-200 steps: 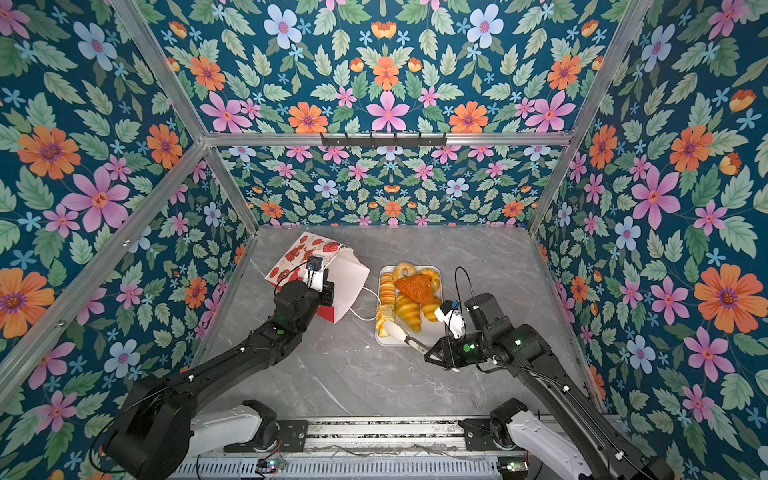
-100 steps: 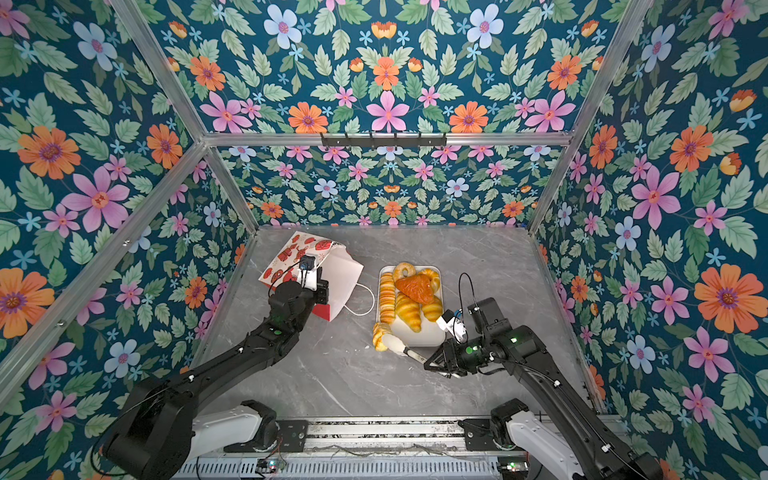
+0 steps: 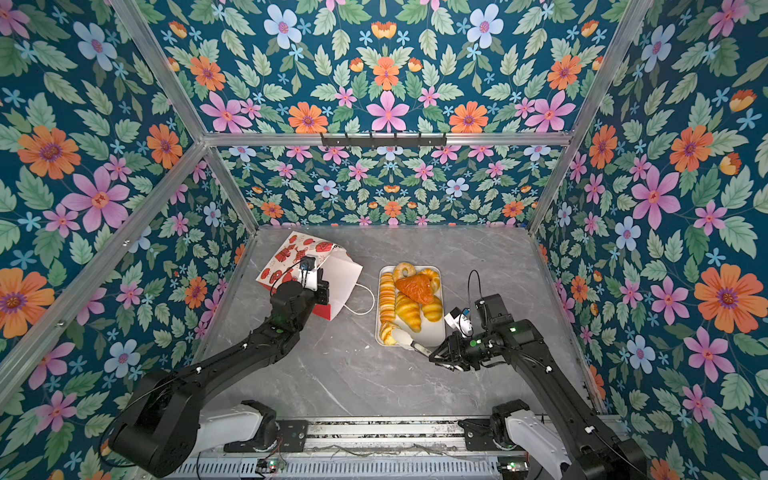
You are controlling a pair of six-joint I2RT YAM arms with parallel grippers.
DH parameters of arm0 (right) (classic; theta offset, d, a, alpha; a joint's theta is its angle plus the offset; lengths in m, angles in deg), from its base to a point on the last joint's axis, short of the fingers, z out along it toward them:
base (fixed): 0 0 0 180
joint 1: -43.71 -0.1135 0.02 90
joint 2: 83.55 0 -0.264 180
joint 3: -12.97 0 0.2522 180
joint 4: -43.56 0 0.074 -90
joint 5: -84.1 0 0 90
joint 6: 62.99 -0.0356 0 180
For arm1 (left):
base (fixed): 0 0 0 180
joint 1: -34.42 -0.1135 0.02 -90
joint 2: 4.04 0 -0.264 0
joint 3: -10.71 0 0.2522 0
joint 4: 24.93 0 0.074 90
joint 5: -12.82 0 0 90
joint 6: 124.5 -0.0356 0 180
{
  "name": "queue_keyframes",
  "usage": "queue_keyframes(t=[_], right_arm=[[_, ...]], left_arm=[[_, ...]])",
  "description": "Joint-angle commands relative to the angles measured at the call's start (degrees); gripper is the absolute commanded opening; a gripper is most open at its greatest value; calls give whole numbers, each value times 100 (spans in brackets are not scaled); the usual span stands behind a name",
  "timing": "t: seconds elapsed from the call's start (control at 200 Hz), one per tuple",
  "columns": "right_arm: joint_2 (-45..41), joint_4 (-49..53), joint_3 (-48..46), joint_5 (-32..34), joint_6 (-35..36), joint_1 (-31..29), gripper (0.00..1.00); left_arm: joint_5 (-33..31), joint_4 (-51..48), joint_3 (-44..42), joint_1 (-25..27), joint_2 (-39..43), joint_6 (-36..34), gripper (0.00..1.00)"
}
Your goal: Take the fake bread out of the paper bag
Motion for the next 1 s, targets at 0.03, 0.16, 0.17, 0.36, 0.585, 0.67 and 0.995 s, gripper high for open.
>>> queue_keyframes(t=[0.03,0.16,0.17,0.36,0.585,0.67,0.995], right_arm=[[57,428,192,710,-22,31,25],[66,703,304,970,-66,48,30],[66,722,313,997,-66,44,30],[48,945,327,1245,-136,83,33],[-22,1081,475,1556,-196,91,34],[-38,1181,562,1707,-190,92,34],[-278,1198,1148,2418,-273,101,34]], left_arm=[[88,250,19,-43,-46,76,0],[118,290,0,-70,-75,105,0],[121,289,-2,-73,-76,106,0],[171,398,-55,-111,-116,162,0],[254,537,-120,-150,-190,211,0],[271,561,-134,-168,-215,225,0],[296,608,-187,-227,-191,256,0]])
